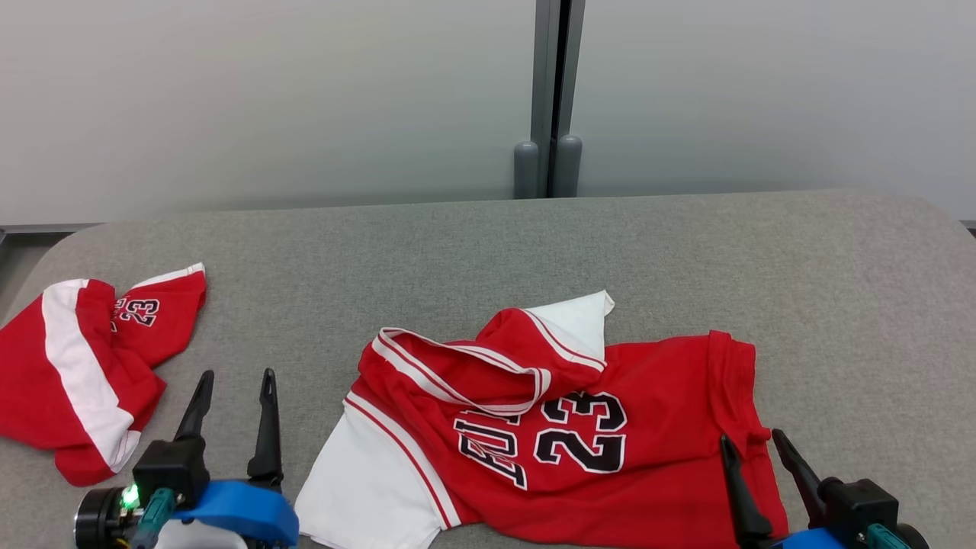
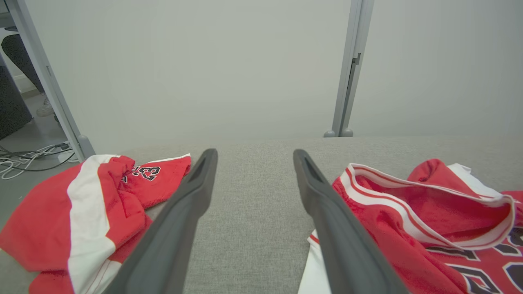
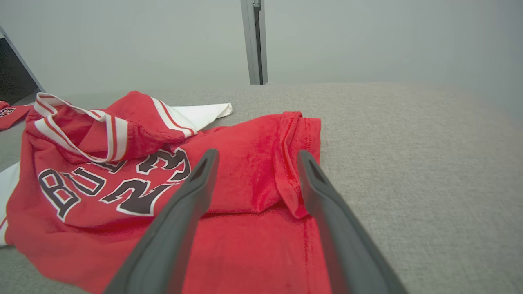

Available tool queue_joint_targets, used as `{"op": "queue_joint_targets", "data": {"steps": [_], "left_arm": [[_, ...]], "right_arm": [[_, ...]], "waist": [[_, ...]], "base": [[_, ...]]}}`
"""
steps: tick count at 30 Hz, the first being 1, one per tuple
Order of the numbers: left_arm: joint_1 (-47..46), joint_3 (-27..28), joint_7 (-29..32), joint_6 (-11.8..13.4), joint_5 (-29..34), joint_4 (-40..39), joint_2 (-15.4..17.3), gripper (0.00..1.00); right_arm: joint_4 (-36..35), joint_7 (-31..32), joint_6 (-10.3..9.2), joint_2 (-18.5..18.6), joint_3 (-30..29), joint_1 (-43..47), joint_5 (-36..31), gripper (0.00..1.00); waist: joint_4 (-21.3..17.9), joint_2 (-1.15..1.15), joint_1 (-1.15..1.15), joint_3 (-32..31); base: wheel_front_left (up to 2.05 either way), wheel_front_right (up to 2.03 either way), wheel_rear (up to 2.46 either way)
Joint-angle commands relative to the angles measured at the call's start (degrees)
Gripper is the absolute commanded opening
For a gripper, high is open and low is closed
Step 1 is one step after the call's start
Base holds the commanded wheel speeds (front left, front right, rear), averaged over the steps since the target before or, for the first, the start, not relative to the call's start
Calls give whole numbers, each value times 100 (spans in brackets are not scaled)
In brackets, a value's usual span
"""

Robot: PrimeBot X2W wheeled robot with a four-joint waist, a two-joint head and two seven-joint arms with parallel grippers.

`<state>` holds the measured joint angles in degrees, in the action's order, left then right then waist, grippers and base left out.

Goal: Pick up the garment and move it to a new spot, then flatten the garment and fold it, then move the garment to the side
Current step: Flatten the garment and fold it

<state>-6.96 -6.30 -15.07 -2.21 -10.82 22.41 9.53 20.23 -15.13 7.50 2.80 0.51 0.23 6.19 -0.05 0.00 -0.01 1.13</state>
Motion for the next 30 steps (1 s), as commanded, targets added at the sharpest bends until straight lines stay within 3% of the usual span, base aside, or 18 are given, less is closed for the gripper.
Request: {"op": "queue_joint_targets", "data": {"steps": [1, 14, 30], "left_arm": [[210, 148, -15, 20, 94, -186, -28, 100], [1229, 707, -14, -97, 626, -697, -187, 100], [1435, 928, -14, -190, 794, -533, -322, 100]], "right_arm": [[3, -3, -1, 18, -13, 80, -7, 100], [0, -3, -1, 17, -71, 279, -103, 100], [-3, -2, -1, 17, -202, 536, -192, 100]], "waist": [[36, 0, 1, -49], [164, 0, 1, -278], [228, 0, 1, -400]], "base": [[0, 0, 0], [0, 0, 0], [0, 0, 0]]}}
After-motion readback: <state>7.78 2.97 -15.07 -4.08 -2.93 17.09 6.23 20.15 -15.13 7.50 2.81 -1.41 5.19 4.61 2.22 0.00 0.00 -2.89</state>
